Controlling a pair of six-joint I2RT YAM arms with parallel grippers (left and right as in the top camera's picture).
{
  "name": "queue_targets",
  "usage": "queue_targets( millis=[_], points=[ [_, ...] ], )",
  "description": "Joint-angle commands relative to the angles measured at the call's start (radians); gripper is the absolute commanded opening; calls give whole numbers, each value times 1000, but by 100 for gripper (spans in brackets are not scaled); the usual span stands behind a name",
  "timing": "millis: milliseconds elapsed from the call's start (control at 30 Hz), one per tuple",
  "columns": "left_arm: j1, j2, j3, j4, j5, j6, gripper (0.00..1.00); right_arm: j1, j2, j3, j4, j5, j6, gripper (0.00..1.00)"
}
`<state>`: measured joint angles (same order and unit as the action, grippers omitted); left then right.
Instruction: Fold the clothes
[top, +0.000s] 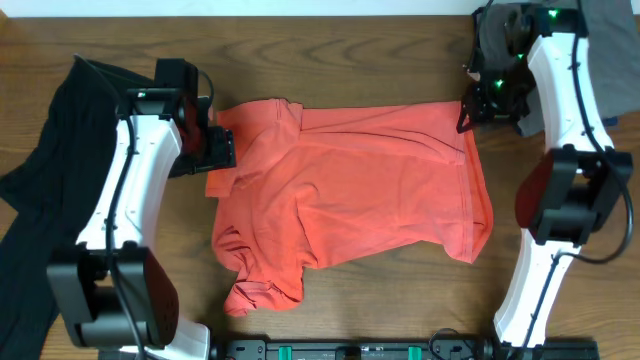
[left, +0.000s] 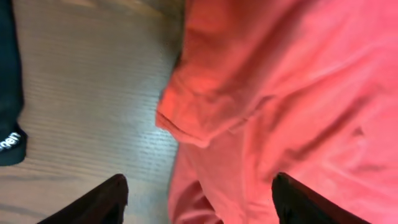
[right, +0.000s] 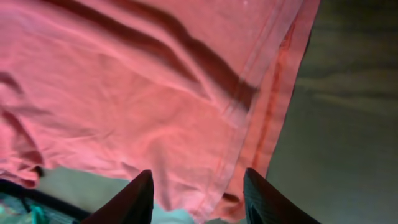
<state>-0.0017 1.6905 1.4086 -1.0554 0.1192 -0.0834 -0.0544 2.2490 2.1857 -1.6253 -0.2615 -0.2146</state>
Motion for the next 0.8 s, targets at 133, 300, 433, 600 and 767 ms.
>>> queue_targets(
  millis=[133, 300, 433, 600, 767],
  points=[
    [2, -237, 48, -148, 130, -121, 78, 32, -333, 7, -74, 0, 102, 56],
    [2, -317, 4, -265, 65, -198, 79, 47, -521, -106, -73, 153, 285, 65],
    [2, -366, -106, -275, 29, -283, 79, 49, -659, -315, -36, 186, 382, 64],
    [2, -425, -294, -227, 31, -402, 78, 50, -813, -661, 149, 182, 483, 60],
    [-37, -453, -497, -119, 128, -457, 69, 50, -857, -883, 317, 148, 495, 59]
  ],
)
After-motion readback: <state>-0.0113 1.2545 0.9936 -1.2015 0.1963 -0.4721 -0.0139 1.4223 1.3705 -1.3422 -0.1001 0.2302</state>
